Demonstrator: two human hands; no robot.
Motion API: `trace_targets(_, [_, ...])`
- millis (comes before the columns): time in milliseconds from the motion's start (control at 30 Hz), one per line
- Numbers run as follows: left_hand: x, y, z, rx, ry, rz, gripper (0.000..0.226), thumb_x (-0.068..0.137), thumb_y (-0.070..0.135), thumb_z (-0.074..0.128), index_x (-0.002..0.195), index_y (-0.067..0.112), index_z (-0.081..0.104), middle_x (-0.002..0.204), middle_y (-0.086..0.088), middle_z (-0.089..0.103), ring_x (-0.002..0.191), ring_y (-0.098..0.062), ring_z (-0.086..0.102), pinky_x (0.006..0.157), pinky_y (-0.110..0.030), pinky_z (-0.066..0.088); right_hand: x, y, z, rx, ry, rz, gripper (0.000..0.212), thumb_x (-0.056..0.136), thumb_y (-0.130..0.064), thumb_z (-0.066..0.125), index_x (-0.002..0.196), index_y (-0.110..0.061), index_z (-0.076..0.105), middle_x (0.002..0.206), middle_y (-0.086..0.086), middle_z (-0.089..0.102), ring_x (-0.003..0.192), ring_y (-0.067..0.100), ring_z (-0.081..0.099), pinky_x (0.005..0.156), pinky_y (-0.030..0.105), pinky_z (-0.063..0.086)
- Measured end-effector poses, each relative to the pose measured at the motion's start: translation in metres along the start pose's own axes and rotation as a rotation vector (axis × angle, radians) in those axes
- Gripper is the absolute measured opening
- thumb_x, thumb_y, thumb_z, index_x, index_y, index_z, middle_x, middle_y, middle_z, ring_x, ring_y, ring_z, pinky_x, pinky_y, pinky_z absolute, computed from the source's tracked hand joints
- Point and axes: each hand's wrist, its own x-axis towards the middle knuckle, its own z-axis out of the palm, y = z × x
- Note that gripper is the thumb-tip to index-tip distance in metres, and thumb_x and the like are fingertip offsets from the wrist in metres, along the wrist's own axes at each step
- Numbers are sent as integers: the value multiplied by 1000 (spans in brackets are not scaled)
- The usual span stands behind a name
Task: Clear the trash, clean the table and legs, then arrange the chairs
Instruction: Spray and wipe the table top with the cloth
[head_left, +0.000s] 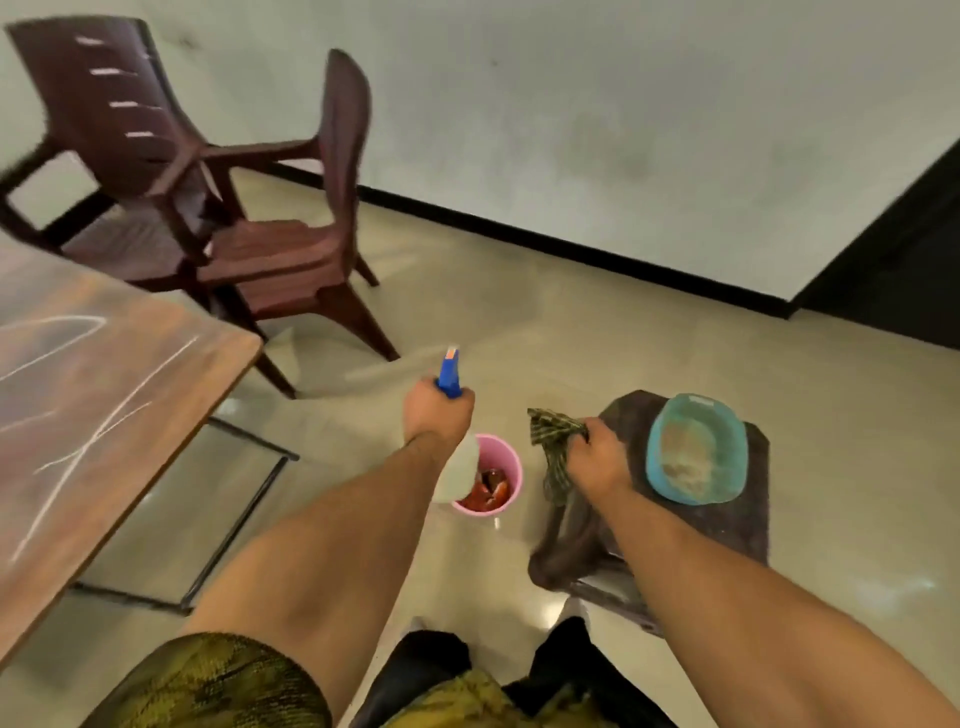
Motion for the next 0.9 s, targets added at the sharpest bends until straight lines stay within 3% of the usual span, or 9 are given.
trace_targets(100, [0,-76,-67,53,-25,-116,19,85,17,61,98,8,51,88,-10,61,79,-32,60,69,-35,48,-20,-50,68,362,-65,243,26,95,-20,59,105,3,63,94,19,66,98,37,63,83,37,49])
trace_targets(167, [-1,-121,-119,33,10,-144,28,85,16,61,110,10,51,98,-11,63,81,-29,60,71,-35,48,-43,-86,115,495,-179,311,24,87,-25,74,91,-6,61,83,14,66,85,34,65,79,38,53])
trace_targets(367, [-7,-173,-232,-34,315,25,40,91,35,61,128,28,50,107,2,67,92,-25,62,83,-34,49,-92,-171,217,472,-303,180,24,78,-19,80,93,-6,67,81,12,70,82,32,69,83,43,59])
trace_targets(467, [-4,-198,-264,129,154,-152,28,88,31,62,114,22,61,105,-5,70,94,-29,65,84,-35,52,-110,-202,254,445,-323,97,24,82,-19,79,99,-7,67,85,12,68,83,31,65,83,41,57])
trace_targets(567, [-2,-214,-288,-110,324,-186,16,91,29,62,102,19,60,89,-4,65,80,-25,61,82,-41,55,-116,-228,281,398,-382,87,27,84,-21,77,104,-7,64,96,15,68,91,33,65,91,44,55])
trace_targets(633, [9,-206,-307,-275,435,-158,10,92,25,64,91,21,55,74,-2,56,72,-24,54,69,-38,50,-115,-240,290,374,-387,95,37,83,-25,78,110,-5,63,101,15,68,96,35,65,95,49,54])
trace_targets(733, [31,-205,-328,-260,405,-227,27,88,18,64,69,22,45,60,2,45,61,-29,53,57,-29,38,-112,-259,312,317,-366,61,39,82,-26,76,113,-3,65,96,12,68,95,34,65,94,48,54])
trace_targets(833, [46,-213,-326,-234,349,-248,20,87,18,68,78,19,50,65,5,50,71,-23,57,64,-29,41,-110,-283,323,312,-352,5,22,86,-19,71,105,-8,64,88,8,63,91,30,61,91,40,52])
trace_targets(900, [62,-220,-323,-259,325,-243,13,85,16,70,86,11,59,64,4,49,69,-20,53,63,-29,41,-99,-303,334,357,-353,-6,26,87,-15,70,112,-7,64,96,11,63,93,30,61,93,41,52])
